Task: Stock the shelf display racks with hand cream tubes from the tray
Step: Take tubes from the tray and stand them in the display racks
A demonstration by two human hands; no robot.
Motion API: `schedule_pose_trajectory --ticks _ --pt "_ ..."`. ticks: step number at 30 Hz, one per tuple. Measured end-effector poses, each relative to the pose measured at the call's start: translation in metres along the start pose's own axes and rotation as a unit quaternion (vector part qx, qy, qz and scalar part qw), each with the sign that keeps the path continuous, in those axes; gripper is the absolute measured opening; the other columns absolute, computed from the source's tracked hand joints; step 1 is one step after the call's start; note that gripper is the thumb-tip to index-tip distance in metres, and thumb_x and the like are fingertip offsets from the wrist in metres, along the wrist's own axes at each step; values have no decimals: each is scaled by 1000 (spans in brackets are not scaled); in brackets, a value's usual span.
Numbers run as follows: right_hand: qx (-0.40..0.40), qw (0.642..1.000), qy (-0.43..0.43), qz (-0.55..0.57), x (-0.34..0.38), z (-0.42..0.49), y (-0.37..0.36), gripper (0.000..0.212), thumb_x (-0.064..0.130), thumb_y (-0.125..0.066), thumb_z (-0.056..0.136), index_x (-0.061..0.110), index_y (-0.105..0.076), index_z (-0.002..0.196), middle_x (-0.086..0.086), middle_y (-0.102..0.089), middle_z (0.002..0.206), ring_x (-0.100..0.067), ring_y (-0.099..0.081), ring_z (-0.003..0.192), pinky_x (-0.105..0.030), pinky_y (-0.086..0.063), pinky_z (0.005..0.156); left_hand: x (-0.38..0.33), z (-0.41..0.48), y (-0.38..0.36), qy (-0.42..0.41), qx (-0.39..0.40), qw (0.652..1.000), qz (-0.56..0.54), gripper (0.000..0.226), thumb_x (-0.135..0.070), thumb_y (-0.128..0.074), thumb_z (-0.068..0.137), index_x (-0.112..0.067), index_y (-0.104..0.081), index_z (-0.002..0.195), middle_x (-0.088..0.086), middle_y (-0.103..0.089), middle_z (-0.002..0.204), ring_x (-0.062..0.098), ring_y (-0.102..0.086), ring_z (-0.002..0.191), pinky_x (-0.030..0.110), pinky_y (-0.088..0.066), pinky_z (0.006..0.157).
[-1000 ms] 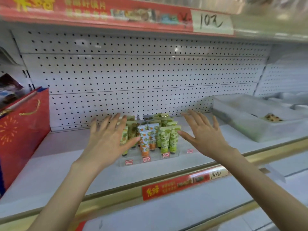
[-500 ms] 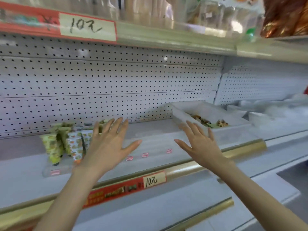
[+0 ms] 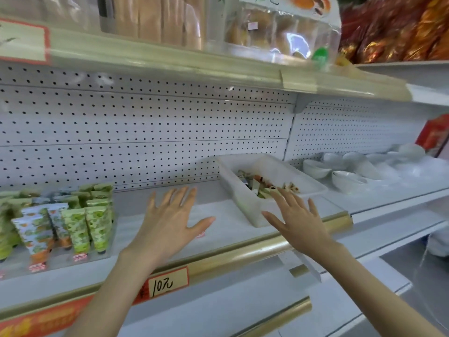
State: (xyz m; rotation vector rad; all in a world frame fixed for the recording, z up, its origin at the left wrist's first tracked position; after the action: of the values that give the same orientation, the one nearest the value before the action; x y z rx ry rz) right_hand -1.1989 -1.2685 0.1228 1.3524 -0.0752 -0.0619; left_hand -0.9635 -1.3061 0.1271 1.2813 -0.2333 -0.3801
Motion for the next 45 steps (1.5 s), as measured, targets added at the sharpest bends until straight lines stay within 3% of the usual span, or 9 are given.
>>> schedule_pose_trajectory --ticks 8,14,21,25,30,34,38,41,45 --pt "-7 997 -19 68 -52 57 -10 60 55 -27 94 26 -24 146 6 -22 154 -17 -23 141 -44 -17 116 -24 65 -36 -37 54 997 -32 96 -82 -2 73 -24 0 149 -5 -3 157 13 -3 144 47 -1 115" --pt "-24 992 -30 116 -80 112 -13 46 40 -30 99 22 -34 142 5 -34 148 -22 -38 133 -44 -32 107 -37 113 -46 -63 30 996 -55 105 -80 10 60 -26 -5 148 -7 -11 156 12 -8 142 46 -6 115" --pt "-23 983 -16 182 -97 149 -25 37 22 -36 101 18 -43 137 0 -41 143 -21 -47 122 -38 -36 102 -58 143 -62 -70 69 992 -75 81 -72 -17 83 -27 -1 148 -6 -3 157 12 -2 143 42 1 114" --pt "12 981 -3 195 -110 170 -36 37 21 -36 101 19 -43 137 0 -40 143 -21 -53 114 -28 -36 96 -66 160 -69 -51 82 993 -75 97 -87 -5 71 -29 -1 148 -8 -2 157 11 -2 144 41 -1 117" --pt "48 978 67 192 -121 204 -44 37 23 -39 100 20 -43 137 0 -40 144 -16 -41 129 -20 -27 100 -79 177 -72 -20 61 994 -87 104 -85 6 60 -31 -6 148 -11 -8 157 11 -7 143 41 -5 117" --pt "96 967 129 195 -124 225 -49 35 25 -42 99 22 -46 134 4 -46 140 -12 -43 126 -12 -27 89 -90 190 -68 19 54 993 -102 106 -85 3 56 -33 -6 148 -13 -8 156 10 -8 143 39 -5 117" --pt "203 942 195 183 -114 234 -69 34 34 -51 95 22 -52 127 2 -53 130 -13 -50 116 -20 -36 89 -110 193 -64 35 38 993 -108 105 -84 1 59 -31 -9 148 -10 -13 156 12 -14 142 39 -13 116" --pt "265 923 253 118 -103 228 -87 50 45 -54 90 22 -46 134 1 -49 133 -12 -46 116 -21 -34 88 -123 189 -64 50 23 992 -113 102 -83 -2 62 -30 -14 148 -8 -20 154 14 -20 140 37 -17 114" --pt "292 903 288 130 -96 222 -96 57 52 -57 85 20 -49 131 3 -50 130 -15 -44 121 -26 -36 100 -129 181 -67 79 32 989 -119 98 -81 -4 65 -30 -15 148 -8 -22 154 13 -21 140 38 -17 115"
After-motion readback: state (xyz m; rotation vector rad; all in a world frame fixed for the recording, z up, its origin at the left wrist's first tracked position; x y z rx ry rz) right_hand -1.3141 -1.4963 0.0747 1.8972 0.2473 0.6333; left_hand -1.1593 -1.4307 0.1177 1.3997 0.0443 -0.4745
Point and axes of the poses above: each hand's wrist, its own z-axis towards the middle knuckle, its own y-axis out of the back of the hand, x = y × z, the point moved 8 cm from there along z, towards the middle knuckle
